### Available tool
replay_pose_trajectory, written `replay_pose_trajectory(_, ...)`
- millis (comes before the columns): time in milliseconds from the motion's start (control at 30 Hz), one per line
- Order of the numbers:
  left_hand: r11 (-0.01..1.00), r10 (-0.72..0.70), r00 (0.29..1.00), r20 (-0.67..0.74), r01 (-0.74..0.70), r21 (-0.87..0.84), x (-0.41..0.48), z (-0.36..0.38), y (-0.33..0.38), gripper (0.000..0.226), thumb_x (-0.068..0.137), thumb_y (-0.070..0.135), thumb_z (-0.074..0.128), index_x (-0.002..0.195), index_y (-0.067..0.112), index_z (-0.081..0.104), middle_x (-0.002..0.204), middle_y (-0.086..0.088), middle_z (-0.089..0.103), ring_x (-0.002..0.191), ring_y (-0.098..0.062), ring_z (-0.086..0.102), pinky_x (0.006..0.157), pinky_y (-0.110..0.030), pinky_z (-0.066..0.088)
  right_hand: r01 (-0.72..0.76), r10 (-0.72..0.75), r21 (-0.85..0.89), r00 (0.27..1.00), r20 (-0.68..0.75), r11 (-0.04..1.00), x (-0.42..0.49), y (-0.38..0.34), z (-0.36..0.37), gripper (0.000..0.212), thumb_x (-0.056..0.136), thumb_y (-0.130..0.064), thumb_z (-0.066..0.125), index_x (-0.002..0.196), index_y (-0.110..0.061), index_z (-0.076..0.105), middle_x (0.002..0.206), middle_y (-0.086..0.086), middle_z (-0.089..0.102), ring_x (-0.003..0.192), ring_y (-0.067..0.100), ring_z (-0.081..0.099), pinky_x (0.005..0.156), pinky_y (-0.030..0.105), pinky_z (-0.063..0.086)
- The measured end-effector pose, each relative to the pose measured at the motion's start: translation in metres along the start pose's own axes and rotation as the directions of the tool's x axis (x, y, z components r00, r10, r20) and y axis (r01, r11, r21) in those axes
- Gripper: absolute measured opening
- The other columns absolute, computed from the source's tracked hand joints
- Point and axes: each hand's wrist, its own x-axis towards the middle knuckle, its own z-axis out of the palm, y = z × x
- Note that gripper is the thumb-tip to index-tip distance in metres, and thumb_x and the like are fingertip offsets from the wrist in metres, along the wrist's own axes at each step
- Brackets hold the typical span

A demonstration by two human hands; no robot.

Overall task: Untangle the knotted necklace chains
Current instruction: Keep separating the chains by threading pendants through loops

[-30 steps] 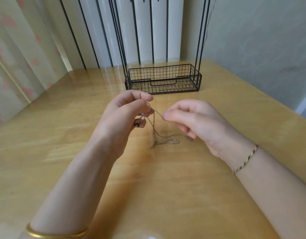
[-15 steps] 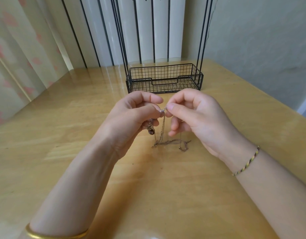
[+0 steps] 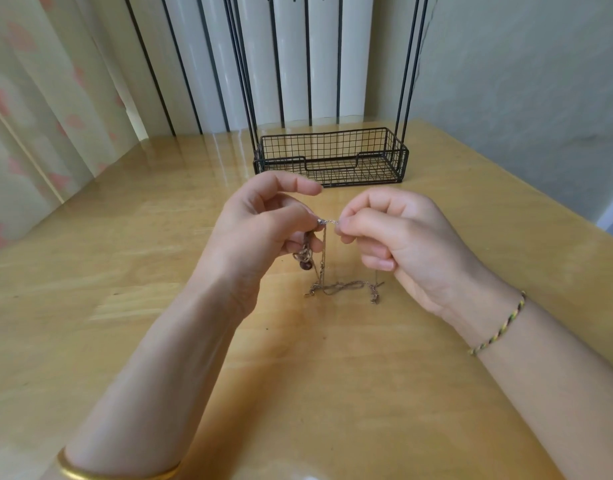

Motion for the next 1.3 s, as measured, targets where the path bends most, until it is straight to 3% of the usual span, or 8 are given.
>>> replay_pose_trajectory(133, 0.999, 0.040, 0.997, -0.060, -0.039, 0.022, -0.001, 0.004, 0.002, 0.032, 0.077, -0.012, 0.054, 0.089, 0.016, 0.065, 0.064, -0.003, 0.058, 0.049, -0.017, 0.058, 0.054, -0.026, 0.043, -0.045, 0.045, 0.016, 0.999, 0.020, 0.999, -0.001, -0.001, 0.001, 0.021, 0.082, -0.002, 0.058, 0.062, -0.009, 0.060, 0.067, 0.009, 0.054, 0.044, 0.008, 0.031, 0.038, 0.016, 0.026)
replay_pose_trajectory(233, 0.996, 0.088, 0.994, -0.065, -0.086, 0.039, -0.004, 0.006, 0.004, 0.033, 0.076, -0.012, 0.053, 0.093, 0.014, 0.064, 0.066, -0.008, 0.057, 0.046, -0.015, 0.054, 0.050, -0.025, 0.042, -0.094, 0.091, 0.049, 0.995, 0.047, 0.994, -0.002, -0.001, 0.004, 0.018, 0.090, -0.006, 0.054, 0.073, -0.004, 0.058, 0.060, 0.009, 0.053, 0.039, 0.008, 0.025, 0.035, 0.017, 0.021)
replay_pose_trajectory(433, 0.990, 0.131, 0.991, -0.031, -0.129, 0.048, -0.005, 0.010, 0.004, 0.035, 0.080, -0.016, 0.049, 0.097, 0.012, 0.062, 0.074, -0.017, 0.053, 0.048, -0.017, 0.050, 0.046, -0.026, 0.043, -0.220, 0.192, 0.100, 0.952, 0.237, 0.970, -0.003, -0.001, 0.003, 0.013, 0.093, -0.009, 0.053, 0.085, -0.002, 0.062, 0.056, 0.010, 0.059, 0.033, 0.004, 0.020, 0.033, 0.014, 0.012)
replay_pose_trajectory(600, 0.987, 0.147, 0.989, -0.020, -0.146, 0.062, -0.004, 0.006, 0.002, 0.034, 0.079, -0.013, 0.055, 0.098, 0.014, 0.062, 0.075, -0.013, 0.055, 0.050, -0.014, 0.051, 0.048, -0.024, 0.043, -0.201, 0.191, 0.034, 0.963, 0.190, 0.979, -0.003, 0.000, 0.001, 0.006, 0.090, -0.007, 0.057, 0.088, -0.002, 0.060, 0.062, 0.009, 0.064, 0.036, 0.005, 0.020, 0.034, 0.016, 0.014)
replay_pose_trajectory(700, 0.989, 0.137, 0.990, -0.032, -0.135, 0.054, -0.004, 0.006, 0.001, 0.032, 0.083, -0.012, 0.054, 0.099, 0.015, 0.060, 0.077, -0.012, 0.056, 0.050, -0.013, 0.054, 0.048, -0.023, 0.044, -0.143, 0.140, 0.030, 0.986, 0.092, 0.989, -0.002, 0.001, 0.002, 0.006, 0.092, -0.007, 0.055, 0.086, -0.006, 0.056, 0.063, 0.009, 0.066, 0.036, 0.007, 0.021, 0.035, 0.017, 0.015)
replay_pose_trajectory(900, 0.993, 0.101, 0.994, -0.034, -0.098, 0.070, -0.003, 0.007, -0.002, 0.026, 0.089, -0.007, 0.051, 0.104, 0.014, 0.057, 0.076, -0.004, 0.055, 0.050, -0.014, 0.056, 0.048, -0.027, 0.043, 0.127, -0.146, -0.233, 0.987, -0.070, 0.964, -0.002, 0.005, 0.003, 0.007, 0.093, -0.009, 0.053, 0.087, -0.009, 0.056, 0.062, 0.005, 0.066, 0.036, 0.012, 0.040, 0.036, 0.022, 0.033)
replay_pose_trajectory(1133, 0.989, 0.059, 0.998, 0.028, -0.062, 0.132, -0.003, 0.007, -0.006, 0.020, 0.095, 0.000, 0.049, 0.106, 0.014, 0.056, 0.076, -0.001, 0.056, 0.054, -0.012, 0.057, 0.051, -0.021, 0.042, 0.207, -0.256, -0.283, 0.955, -0.149, 0.937, -0.003, 0.005, 0.003, 0.013, 0.091, -0.006, 0.055, 0.080, -0.014, 0.057, 0.074, 0.006, 0.059, 0.038, 0.012, 0.052, 0.038, 0.027, 0.043)
replay_pose_trajectory(1300, 0.984, 0.044, 0.997, 0.057, -0.053, 0.171, -0.002, 0.007, -0.007, 0.018, 0.097, 0.005, 0.047, 0.109, 0.015, 0.055, 0.076, -0.004, 0.059, 0.060, -0.016, 0.061, 0.058, -0.027, 0.047, 0.246, -0.305, -0.306, 0.938, -0.165, 0.920, -0.003, 0.004, 0.006, 0.017, 0.093, -0.004, 0.051, 0.081, -0.016, 0.054, 0.078, -0.004, 0.053, 0.045, 0.013, 0.058, 0.042, 0.033, 0.051)
